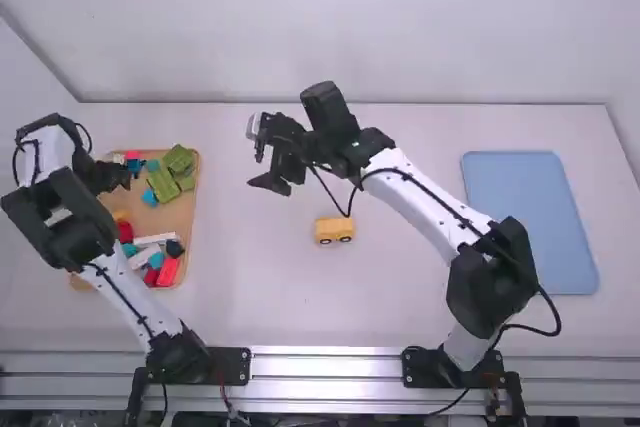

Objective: Assemble lego blocks to make yellow taxi

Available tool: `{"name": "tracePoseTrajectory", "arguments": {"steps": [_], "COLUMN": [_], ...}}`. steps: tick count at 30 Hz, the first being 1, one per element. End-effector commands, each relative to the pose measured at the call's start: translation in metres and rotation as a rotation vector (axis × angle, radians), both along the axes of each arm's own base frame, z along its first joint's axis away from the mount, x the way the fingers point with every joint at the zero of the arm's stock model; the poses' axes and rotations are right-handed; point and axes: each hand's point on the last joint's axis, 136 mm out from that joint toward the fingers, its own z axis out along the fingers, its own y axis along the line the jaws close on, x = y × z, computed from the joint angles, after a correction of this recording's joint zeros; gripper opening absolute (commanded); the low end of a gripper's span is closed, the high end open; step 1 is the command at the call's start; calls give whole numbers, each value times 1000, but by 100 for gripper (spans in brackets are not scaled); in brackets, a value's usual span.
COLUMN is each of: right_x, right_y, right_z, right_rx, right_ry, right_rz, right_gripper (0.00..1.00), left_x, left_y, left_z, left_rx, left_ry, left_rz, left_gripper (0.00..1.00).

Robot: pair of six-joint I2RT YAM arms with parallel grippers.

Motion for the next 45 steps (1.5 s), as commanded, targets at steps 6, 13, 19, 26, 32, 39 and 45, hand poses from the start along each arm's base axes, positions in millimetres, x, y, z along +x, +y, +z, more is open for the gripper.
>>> {"name": "tracePoseTrajectory", "arguments": {"steps": [6, 13, 19, 26, 32, 39, 45], "right_x": [10, 8, 11, 13, 13, 16, 16], "right_y": [-2, -4, -7, -8, -8, -9, -10], "right_z": [3, -1, -5, -6, -7, -8, -8], "right_rx": [-4, -21, -42, -52, -53, -64, -65], "right_ry": [1, -1, -1, -6, -6, -12, -15], "right_rz": [-36, -26, -47, -60, -61, -78, -77], "right_gripper": [98, 98, 98, 98, 98, 98, 98], "left_x": [-12, -7, -3, 1, -10, -18, -22], "left_y": [8, 8, 8, 5, 2, 9, 14], "left_z": [-14, -30, -40, -53, -63, -67, -68], "left_rx": [68, 74, 59, 53, 63, 121, 157], "left_ry": [30, 5, -32, -61, -31, -10, -1], "left_rz": [318, 322, 332, 332, 458, 521, 569], "left_gripper": [99, 61, 52, 53, 50, 43, 29]}}
